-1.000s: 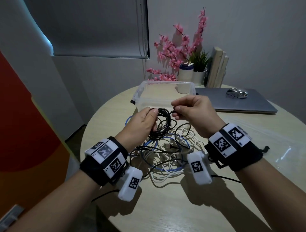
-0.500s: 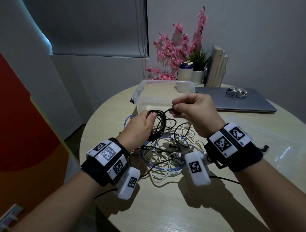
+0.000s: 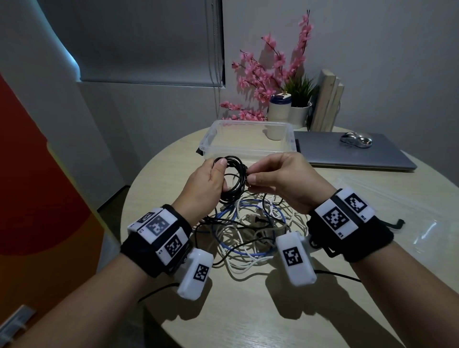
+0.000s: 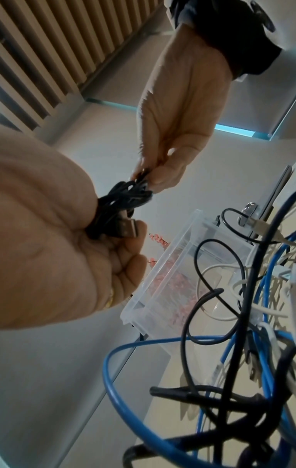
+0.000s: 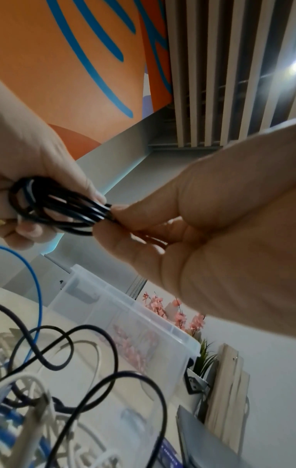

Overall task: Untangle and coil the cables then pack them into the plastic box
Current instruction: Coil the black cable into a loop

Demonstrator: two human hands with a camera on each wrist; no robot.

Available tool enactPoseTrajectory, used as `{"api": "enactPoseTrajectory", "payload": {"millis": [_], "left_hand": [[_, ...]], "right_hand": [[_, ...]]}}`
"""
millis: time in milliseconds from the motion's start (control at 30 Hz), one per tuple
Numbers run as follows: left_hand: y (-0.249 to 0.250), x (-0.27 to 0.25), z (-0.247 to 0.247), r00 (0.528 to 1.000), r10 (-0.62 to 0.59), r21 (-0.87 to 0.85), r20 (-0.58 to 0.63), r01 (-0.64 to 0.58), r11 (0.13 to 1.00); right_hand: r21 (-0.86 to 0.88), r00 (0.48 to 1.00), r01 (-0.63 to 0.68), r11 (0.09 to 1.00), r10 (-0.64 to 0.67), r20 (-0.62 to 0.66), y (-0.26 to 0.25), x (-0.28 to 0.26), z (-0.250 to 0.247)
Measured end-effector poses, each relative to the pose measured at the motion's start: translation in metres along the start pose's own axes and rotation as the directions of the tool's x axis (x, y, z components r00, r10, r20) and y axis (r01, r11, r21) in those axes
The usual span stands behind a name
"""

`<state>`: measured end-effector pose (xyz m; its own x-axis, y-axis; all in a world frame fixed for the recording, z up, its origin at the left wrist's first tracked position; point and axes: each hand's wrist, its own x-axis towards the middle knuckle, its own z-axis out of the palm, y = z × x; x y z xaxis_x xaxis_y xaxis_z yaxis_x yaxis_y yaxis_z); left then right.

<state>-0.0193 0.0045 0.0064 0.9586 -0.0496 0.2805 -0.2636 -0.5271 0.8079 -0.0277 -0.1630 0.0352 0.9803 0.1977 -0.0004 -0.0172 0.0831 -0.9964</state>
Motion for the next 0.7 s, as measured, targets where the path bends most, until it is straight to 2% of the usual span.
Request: {"api": "enactPoseTrajectory", "payload": {"millis": [133,467,600,700], "left_hand": [[-0.001,0.000,0.002,1.000,-0.005,-0.084,-0.012,0.004,0.996],[-0.003,0.001,0.009,0.999,-0.022,-0.141,-0.048,0.015,0.990],[0.000,0.000,0.011,0.999,0.031,-0.156,-0.030,-0.036,0.987],[0.001,-0.002,0.010,0.997,0.062,-0.179,-0.034,-0.067,0.982]], "right_hand": [[0.069,1.000,-0.017,0.997,0.017,0.000,0.000,-0.001,0.000],[-0.079,0.998,0.014,0.997,-0.019,-0.057,0.003,0.004,0.002],[-0.149,0.997,0.037,0.988,-0.048,-0.067,0.007,0.007,0.003],[-0.128,0.997,0.028,0.991,-0.038,-0.072,0.010,0.009,0.003]]}}
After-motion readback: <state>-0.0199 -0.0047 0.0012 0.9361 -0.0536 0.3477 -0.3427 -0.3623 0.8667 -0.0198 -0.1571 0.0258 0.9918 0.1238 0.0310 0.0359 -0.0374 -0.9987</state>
